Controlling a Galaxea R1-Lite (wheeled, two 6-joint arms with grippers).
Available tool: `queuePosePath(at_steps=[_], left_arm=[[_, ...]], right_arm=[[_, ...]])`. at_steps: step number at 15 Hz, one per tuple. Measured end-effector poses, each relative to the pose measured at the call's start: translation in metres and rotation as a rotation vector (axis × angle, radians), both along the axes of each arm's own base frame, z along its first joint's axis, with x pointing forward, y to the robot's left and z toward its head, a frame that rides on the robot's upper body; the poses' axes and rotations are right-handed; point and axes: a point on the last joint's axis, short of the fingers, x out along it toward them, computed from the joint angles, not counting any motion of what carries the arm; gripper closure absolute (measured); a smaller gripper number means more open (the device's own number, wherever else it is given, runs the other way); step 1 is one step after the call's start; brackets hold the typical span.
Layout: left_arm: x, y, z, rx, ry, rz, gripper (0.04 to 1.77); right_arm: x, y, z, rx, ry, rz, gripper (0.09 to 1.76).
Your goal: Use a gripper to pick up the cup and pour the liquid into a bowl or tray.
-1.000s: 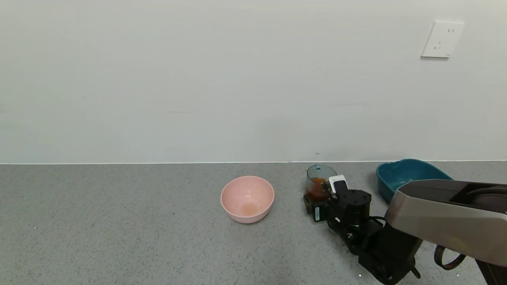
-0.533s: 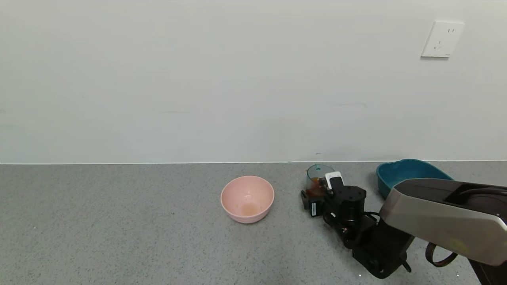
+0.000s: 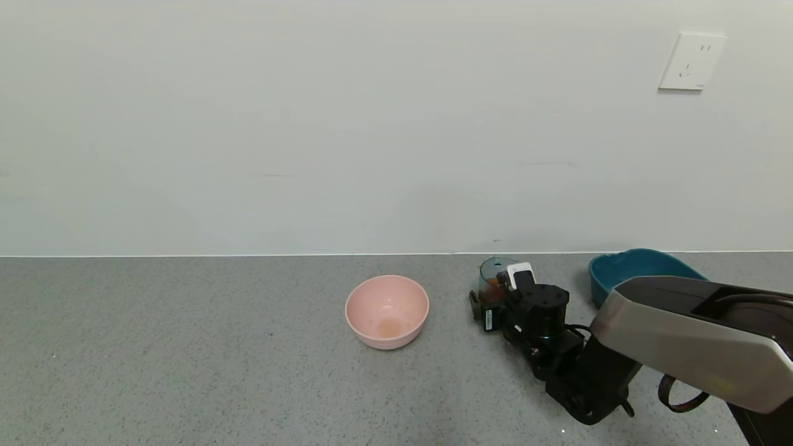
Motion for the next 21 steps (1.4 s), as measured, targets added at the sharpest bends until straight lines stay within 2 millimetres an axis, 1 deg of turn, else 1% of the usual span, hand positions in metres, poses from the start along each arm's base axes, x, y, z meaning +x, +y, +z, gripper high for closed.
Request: queuePosePath(at_steps=[6,7,8,9,10,21], left_arm=[[0.0,0.0,0.0,0.0,0.0,0.0,0.09],[0.0,0.0,0.0,0.0,0.0,0.0,0.09],[0.0,0.0,0.0,0.0,0.0,0.0,0.09],[0.0,0.0,0.0,0.0,0.0,0.0,0.09],[0.0,0.0,0.0,0.0,0.0,0.0,0.09],[0.0,0.0,0.0,0.0,0.0,0.0,0.09]], right_arm=[[0.003,-0.001,-0.001,-0.003,-0.006,-0.004,0.14],[0.0029,-0.0009,-0.0012,-0.003,-0.006,-0.004,0.16],[0.0028,-0.0005,-0.0012,-0.003,-0.006,-0.003,0.36],[0.0027,-0.0003,-0.0011,-0.003,-0.006,-0.003,0.45],[0.0028,-0.0004,-0.0011,-0.003,-0.006,-0.003,0.47],[0.0011,0.0005,0.0001,-0.003,-0.006,0.003,0.48]])
